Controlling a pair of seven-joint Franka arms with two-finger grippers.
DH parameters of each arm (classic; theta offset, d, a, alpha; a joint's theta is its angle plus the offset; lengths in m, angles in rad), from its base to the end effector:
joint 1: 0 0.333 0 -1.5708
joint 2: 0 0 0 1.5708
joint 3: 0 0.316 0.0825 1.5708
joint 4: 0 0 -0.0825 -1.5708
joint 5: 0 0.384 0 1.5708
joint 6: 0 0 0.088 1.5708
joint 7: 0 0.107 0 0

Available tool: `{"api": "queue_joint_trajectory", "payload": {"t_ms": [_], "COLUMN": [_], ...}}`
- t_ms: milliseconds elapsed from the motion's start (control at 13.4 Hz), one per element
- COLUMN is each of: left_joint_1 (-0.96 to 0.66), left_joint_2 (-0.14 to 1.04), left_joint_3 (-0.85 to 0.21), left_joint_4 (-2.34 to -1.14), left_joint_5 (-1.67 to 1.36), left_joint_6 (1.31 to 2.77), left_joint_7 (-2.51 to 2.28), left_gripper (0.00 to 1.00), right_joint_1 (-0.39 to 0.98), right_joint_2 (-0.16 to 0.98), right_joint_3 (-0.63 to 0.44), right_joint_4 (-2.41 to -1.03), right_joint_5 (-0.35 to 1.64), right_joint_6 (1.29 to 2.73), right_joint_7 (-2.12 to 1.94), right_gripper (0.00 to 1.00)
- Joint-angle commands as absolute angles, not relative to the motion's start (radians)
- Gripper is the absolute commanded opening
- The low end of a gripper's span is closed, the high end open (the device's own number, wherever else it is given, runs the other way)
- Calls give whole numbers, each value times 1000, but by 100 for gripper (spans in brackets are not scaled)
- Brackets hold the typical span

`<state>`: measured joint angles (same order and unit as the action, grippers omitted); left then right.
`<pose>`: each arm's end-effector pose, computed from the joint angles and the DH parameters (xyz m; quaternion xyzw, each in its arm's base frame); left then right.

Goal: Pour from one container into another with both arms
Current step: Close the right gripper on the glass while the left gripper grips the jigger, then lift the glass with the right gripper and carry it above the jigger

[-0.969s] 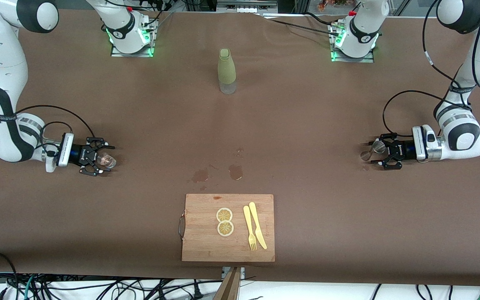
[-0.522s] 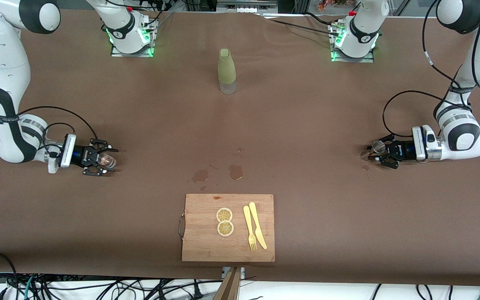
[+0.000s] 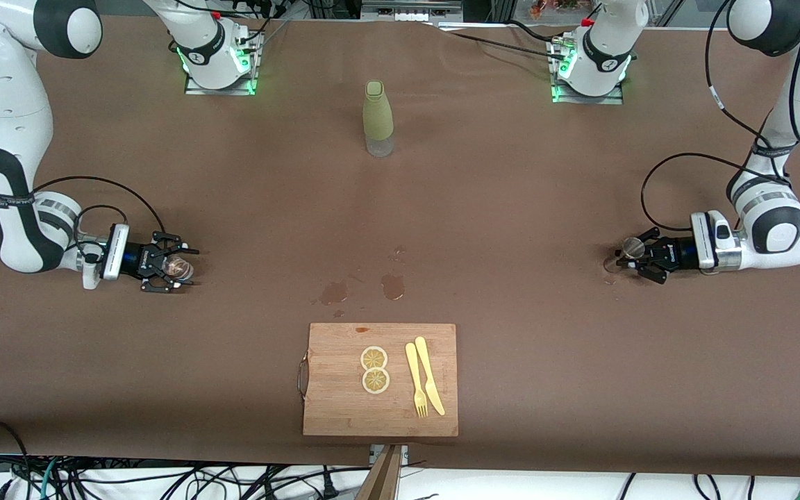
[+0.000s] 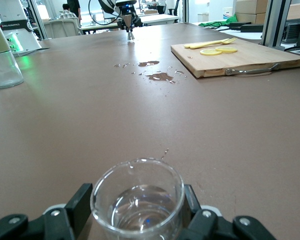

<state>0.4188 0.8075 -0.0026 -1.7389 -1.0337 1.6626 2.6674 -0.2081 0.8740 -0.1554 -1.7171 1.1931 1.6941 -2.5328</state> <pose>0.5665 0.1579 0.1114 0.5651 -0.6006 0.4153 0.3841 0.5806 -0.1231 0.0791 -0.6322 -0.5504 -0.3727 0.3981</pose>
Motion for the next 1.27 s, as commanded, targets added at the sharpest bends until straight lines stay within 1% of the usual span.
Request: {"api": "queue_joint_trajectory", "payload": {"t_ms": [0, 224, 298, 447, 596, 820, 969, 1193], "left_joint_1": [419, 419, 410, 370, 284, 151, 76, -35], "left_joint_2": [767, 718, 707, 678, 654, 643, 644, 660], "left_joint_3": [-27, -92, -113, -158, -160, -158, -160, -163], "left_joint_4": [-1672, -1649, -1649, -1655, -1661, -1664, -1663, -1658], "left_joint_5": [-987, -919, -911, -900, -900, -914, -917, -958], "left_joint_6": [1643, 1652, 1679, 1747, 1811, 1925, 1991, 2090], "left_joint_7": [2552, 2372, 2326, 2257, 2185, 2052, 1929, 1841], "left_gripper": [0, 0, 0, 0, 0, 0, 0, 0], "right_joint_1": [-209, -207, -207, -206, -199, -190, -186, -186], "right_joint_2": [894, 894, 894, 894, 894, 896, 896, 903], "right_joint_3": [-156, -156, -156, -156, -155, -155, -149, -149], "right_joint_4": [-1697, -1697, -1697, -1695, -1690, -1690, -1690, -1690], "right_joint_5": [1212, 1212, 1212, 1212, 1233, 1244, 1256, 1261], "right_joint_6": [1677, 1677, 1675, 1674, 1669, 1669, 1669, 1672], "right_joint_7": [-2549, -2549, -2549, -2549, -2549, -2548, -2548, -2548], "right_gripper": [77, 63, 61, 59, 57, 42, 41, 28]}}
